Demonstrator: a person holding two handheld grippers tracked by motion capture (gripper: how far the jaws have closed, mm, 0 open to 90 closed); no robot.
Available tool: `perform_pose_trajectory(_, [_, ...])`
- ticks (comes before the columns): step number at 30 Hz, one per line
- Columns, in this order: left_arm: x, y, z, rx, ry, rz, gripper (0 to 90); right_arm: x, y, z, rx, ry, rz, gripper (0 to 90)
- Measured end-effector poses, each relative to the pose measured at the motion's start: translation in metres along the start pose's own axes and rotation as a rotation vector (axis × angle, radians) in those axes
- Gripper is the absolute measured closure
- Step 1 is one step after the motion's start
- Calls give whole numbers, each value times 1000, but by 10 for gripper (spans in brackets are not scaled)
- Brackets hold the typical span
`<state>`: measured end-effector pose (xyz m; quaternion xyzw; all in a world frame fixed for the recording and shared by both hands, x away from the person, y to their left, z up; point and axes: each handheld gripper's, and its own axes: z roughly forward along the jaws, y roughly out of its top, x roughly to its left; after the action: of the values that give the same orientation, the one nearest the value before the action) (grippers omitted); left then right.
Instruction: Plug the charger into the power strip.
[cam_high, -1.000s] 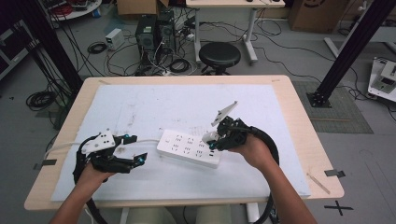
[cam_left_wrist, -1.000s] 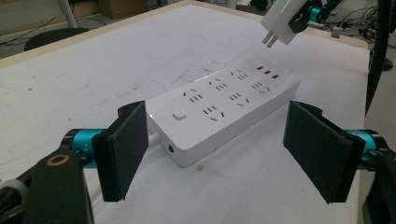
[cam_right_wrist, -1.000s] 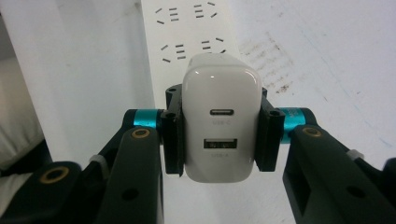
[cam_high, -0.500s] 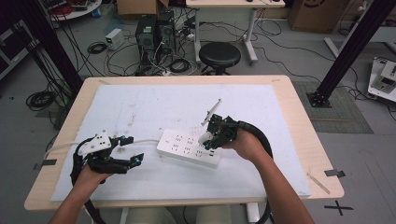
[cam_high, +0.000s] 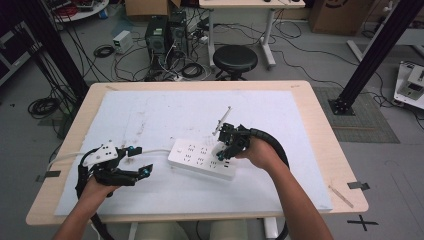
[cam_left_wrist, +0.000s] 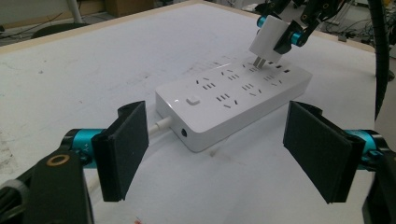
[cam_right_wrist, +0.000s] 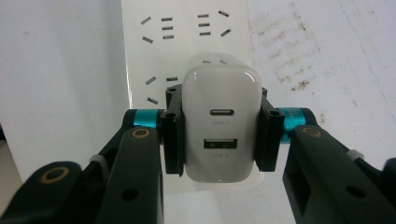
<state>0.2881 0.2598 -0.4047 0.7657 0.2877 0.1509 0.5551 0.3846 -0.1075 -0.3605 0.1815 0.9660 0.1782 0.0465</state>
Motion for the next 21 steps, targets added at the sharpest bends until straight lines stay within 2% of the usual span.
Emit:
perform_pose_trajectory(4, [1, -2, 0, -1, 0, -4, 224, 0, 3, 1, 15, -5, -19, 632])
perform_pose_trajectory(6, [2, -3, 0, -4, 0, -6, 224, 4, 10, 4, 58, -19, -64, 632])
perform_pose_trajectory(7, [2, -3, 0, -4, 0, -6, 224, 4, 10, 4, 58, -19, -64, 632])
perform_pose_trajectory(9, [3, -4, 0, -8, 0, -11, 224, 5, 18, 5, 102, -23, -85, 632])
perform_pose_trajectory(14, [3, -7, -1, -8, -2, -14, 224, 3, 27, 5, 160, -18, -99, 633])
perform_pose_trajectory(21, [4, -9, -1, -15, -2, -23, 223, 6, 39, 8, 229, -38, -159, 634])
